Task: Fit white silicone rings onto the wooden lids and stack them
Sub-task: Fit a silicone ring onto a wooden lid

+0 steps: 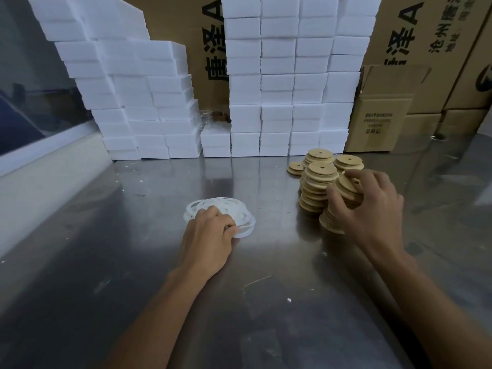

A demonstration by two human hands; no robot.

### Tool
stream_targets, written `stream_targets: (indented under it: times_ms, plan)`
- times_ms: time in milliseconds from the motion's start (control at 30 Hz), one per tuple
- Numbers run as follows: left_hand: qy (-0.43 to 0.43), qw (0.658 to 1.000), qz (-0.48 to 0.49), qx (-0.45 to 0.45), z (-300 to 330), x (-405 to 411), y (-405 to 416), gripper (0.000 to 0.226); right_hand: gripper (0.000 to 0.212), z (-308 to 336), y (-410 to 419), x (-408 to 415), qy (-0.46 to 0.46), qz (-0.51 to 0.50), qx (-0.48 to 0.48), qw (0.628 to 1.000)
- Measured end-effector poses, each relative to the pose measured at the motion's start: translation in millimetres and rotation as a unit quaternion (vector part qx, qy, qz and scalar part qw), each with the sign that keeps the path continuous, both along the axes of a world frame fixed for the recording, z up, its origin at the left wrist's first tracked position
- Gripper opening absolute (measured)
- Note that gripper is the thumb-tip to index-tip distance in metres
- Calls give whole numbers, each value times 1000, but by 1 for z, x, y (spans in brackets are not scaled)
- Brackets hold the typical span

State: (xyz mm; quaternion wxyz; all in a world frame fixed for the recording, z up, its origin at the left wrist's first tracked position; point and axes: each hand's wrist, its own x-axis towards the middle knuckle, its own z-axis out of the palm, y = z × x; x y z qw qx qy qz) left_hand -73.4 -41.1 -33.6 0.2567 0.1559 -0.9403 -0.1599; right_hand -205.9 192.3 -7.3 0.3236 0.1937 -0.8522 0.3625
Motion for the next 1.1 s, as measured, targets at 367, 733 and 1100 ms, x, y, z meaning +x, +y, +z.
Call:
stream_targets:
  times_ms: [367,733,1100]
  plan:
    - [139,990,-16,-25,8,0,15,15,28,2,-18,20,71,166,-73,981]
    - [187,982,19,-5,4,-4,14,9,29,-25,-67,69,-298,277,-315,857]
    - [267,875,-31,402,0,-5,-4,27,18,-24,-93,52,-293,194,-239,905]
